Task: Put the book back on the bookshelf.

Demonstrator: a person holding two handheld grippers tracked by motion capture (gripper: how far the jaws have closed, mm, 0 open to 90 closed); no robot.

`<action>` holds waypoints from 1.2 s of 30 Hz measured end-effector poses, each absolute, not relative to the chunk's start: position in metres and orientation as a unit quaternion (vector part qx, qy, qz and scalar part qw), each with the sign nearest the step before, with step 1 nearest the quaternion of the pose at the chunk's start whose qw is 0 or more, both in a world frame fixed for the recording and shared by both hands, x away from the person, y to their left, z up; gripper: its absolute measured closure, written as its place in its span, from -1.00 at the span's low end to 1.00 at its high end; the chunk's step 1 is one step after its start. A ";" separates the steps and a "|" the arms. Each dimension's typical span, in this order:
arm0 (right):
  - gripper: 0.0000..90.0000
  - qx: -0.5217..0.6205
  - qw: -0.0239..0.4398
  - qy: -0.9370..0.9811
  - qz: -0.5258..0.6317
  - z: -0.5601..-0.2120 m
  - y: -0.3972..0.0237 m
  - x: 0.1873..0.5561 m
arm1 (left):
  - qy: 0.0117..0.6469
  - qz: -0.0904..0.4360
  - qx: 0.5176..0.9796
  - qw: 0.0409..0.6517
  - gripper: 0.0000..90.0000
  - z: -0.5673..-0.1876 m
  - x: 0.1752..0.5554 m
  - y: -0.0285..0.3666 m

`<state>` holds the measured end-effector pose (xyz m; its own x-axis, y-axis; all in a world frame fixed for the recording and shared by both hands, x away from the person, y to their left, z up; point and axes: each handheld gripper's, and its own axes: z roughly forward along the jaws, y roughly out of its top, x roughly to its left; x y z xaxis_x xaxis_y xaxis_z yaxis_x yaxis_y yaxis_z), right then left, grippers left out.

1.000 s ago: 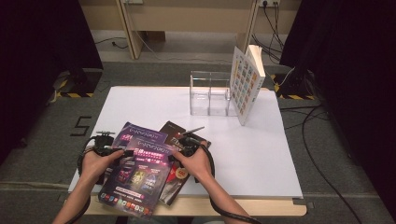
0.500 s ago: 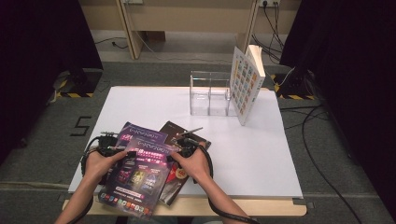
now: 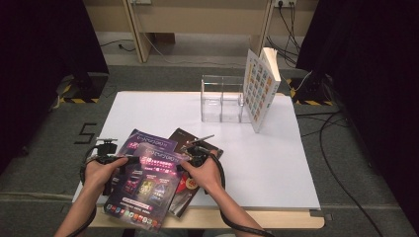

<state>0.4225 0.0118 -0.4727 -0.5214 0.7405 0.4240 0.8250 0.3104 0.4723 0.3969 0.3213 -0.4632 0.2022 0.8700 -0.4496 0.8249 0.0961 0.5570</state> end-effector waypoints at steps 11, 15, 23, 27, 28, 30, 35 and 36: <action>0.18 -0.482 0.062 -0.809 -0.331 -0.473 0.012 0.423 | 0.619 0.012 0.674 0.402 0.28 -0.455 0.396 0.322; 0.18 -0.481 0.061 -0.809 -0.331 -0.473 0.012 0.423 | 0.613 -0.002 0.672 0.416 0.30 -0.453 0.394 0.323; 0.18 -0.481 0.061 -0.809 -0.333 -0.473 0.011 0.422 | 0.603 -0.026 0.672 0.429 0.32 -0.449 0.392 0.327; 0.18 -0.481 0.061 -0.809 -0.331 -0.473 0.012 0.422 | 0.599 -0.034 0.669 0.438 0.33 -0.445 0.393 0.325; 0.18 -0.482 0.062 -0.809 -0.331 -0.473 0.012 0.422 | 0.601 -0.030 0.670 0.434 0.33 -0.446 0.393 0.323; 0.18 -0.481 0.061 -0.809 -0.331 -0.473 0.012 0.422 | 0.602 -0.025 0.674 0.427 0.31 -0.447 0.395 0.322; 0.18 -0.481 0.061 -0.810 -0.331 -0.473 0.012 0.422 | 0.603 -0.026 0.677 0.421 0.28 -0.450 0.399 0.320; 0.18 -0.481 0.061 -0.810 -0.331 -0.473 0.012 0.422 | 0.604 -0.027 0.676 0.421 0.26 -0.450 0.400 0.320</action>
